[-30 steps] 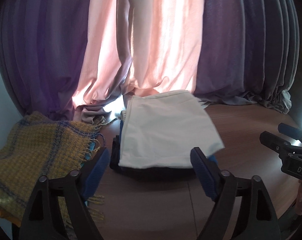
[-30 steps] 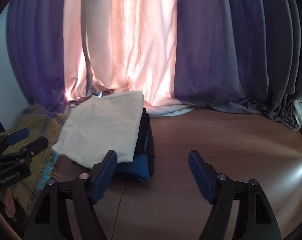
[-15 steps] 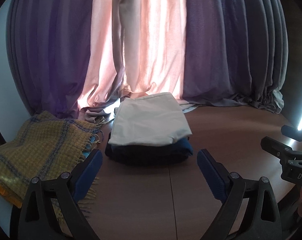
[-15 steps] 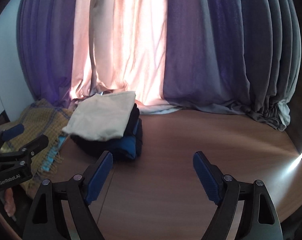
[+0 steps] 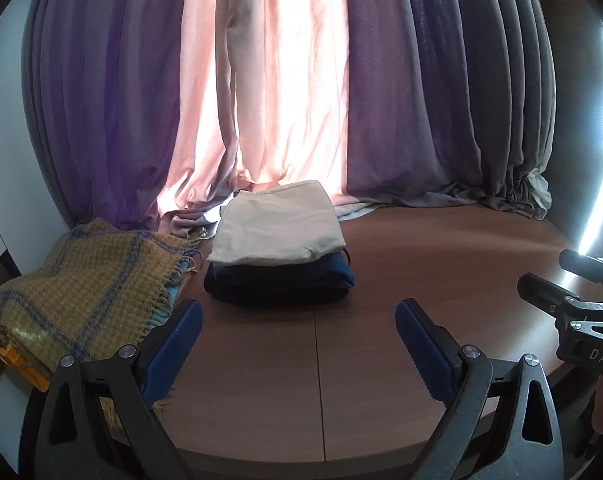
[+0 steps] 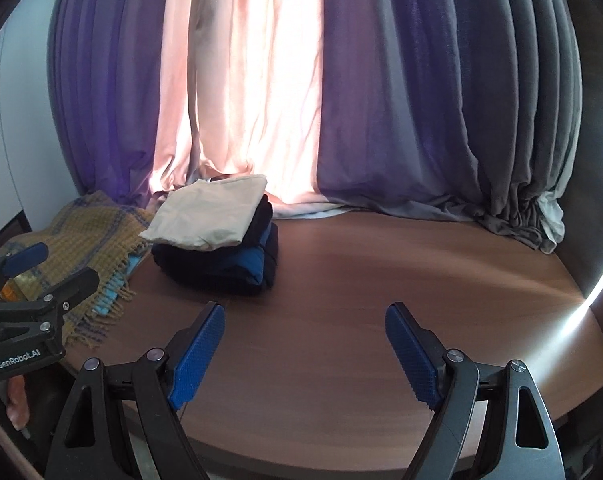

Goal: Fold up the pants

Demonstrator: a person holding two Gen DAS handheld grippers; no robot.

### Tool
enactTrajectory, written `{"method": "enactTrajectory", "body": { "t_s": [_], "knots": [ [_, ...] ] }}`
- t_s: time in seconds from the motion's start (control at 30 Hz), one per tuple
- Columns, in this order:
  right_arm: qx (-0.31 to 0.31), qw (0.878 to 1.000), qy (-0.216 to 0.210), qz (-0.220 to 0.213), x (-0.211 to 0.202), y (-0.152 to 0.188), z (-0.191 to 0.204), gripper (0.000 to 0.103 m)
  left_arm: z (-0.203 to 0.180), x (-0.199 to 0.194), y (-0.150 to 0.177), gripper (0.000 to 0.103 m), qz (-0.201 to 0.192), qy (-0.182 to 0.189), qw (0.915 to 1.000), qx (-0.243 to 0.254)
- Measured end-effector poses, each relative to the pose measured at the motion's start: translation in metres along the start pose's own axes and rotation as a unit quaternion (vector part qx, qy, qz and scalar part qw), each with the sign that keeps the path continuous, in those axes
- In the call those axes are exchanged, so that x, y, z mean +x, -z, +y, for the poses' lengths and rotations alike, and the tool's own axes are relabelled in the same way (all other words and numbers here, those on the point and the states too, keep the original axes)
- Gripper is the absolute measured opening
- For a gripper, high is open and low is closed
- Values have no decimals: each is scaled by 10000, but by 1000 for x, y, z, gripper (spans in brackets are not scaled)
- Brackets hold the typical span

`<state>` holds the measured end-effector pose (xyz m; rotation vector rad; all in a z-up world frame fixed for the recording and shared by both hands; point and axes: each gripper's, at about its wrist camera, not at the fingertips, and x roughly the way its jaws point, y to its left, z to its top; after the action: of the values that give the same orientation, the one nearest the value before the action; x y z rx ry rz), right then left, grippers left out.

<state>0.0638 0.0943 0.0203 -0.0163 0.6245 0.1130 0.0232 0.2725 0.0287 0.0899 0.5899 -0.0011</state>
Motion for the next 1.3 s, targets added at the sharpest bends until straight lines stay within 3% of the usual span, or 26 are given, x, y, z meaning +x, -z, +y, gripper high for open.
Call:
{"method": "enactTrajectory", "body": {
  "t_s": [0.5,1.3],
  "knots": [
    [44,10000,69,-49,-27,21,-14,83,-15,-22,15,99,39,30,10000,-5],
    [166,9997,123,-136,-42,29,-25,83,-27,-39,16,99,-99,-76,9998,134]
  ]
}}
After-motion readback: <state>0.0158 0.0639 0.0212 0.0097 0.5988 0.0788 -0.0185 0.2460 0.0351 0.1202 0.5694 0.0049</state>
